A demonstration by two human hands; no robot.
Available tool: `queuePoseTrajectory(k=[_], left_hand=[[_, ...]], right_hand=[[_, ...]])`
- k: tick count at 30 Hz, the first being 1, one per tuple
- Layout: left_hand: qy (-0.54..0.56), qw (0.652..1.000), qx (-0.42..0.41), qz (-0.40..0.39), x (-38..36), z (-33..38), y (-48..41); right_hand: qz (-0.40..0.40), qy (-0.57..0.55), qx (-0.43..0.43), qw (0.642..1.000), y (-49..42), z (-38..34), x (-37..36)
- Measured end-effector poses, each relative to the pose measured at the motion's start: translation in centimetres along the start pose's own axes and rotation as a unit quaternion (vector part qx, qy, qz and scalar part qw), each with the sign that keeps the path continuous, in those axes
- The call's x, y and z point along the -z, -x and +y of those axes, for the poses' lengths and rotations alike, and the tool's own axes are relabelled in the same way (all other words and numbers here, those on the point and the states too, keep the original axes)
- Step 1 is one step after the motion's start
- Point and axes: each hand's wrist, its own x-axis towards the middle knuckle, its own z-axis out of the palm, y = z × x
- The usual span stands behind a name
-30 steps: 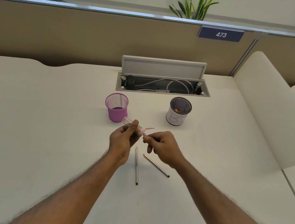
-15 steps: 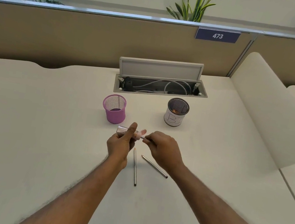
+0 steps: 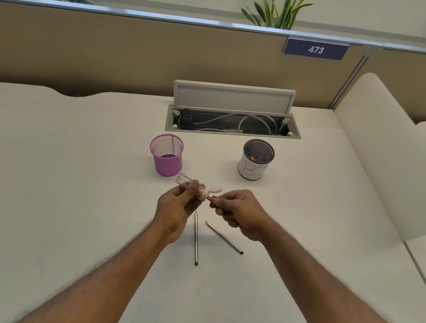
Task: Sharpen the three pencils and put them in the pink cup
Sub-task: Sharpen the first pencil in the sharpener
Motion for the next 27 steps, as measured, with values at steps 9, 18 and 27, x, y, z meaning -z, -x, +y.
queuePoseTrajectory(k=[9, 18, 27], left_hand=[[-0.105, 0.99, -0.021, 0.09, -0.7, 0.2, -0.1], [-0.036, 0.991, 0.001, 0.126, -1.2, -0.3, 0.0], [0.026, 0.999, 0.006, 0.018, 0.0, 0.2, -0.5]], right_hand=[[0.108, 0.223, 0.224, 0.943, 0.7, 1.4, -1.7], [0.209, 0.476, 0.385, 0.763, 0.8, 2.1, -2.6], [0.083, 0.144, 0.094, 0.982, 0.3, -0.4, -1.7]])
